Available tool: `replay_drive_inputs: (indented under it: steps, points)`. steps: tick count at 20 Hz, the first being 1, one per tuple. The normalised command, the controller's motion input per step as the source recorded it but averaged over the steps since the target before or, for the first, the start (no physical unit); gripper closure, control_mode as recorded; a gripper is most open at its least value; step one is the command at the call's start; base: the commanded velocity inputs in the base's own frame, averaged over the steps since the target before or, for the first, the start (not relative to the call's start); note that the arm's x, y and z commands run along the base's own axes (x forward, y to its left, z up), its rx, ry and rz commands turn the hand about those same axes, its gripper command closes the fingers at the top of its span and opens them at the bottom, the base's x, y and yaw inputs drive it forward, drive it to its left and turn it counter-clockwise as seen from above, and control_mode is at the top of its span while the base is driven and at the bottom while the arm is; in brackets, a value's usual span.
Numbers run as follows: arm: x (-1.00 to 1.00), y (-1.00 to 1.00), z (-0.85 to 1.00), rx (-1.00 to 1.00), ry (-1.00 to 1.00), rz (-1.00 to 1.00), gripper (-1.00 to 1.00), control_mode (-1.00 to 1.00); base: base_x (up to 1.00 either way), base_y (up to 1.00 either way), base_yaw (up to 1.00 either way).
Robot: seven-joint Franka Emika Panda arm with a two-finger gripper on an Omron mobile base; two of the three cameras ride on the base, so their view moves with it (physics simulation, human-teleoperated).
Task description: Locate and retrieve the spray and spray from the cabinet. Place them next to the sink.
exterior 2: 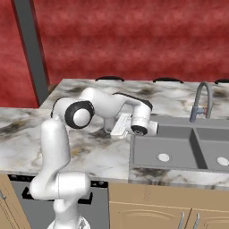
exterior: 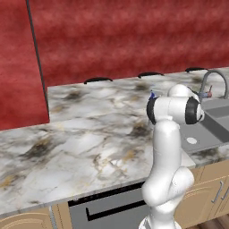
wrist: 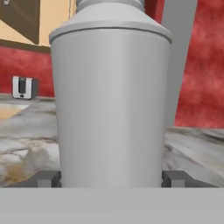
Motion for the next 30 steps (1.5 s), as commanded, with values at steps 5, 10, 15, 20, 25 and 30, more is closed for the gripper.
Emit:
replay_drive_inputs:
  steps: [5, 10, 15, 20, 25, 30]
  points:
    - [0.40, -0.15, -0.29, 0.00, 0.00, 0.11, 1.00, -1.00, 0.00, 0.00, 0.00]
    - [0.37, -0.14, -0.27, 0.00, -0.02, 0.11, 1.00, -1.00, 0.00, 0.00, 0.00]
    - [0.24, -0.06, -0.24, 0.00, -0.05, 0.11, 1.00, -1.00, 0.00, 0.00, 0.00]
    - [0.08, -0.01, -0.14, -0.11, 0.00, 0.06, 1.00, -1.00, 0.00, 0.00, 0.00]
    - [0.11, -0.02, -0.12, -0.13, 0.00, 0.03, 1.00, -1.00, 0.00, 0.00, 0.00]
    - [0.10, -0.11, -0.12, -0.06, -0.05, 0.02, 1.00, -1.00, 0.00, 0.00, 0.00]
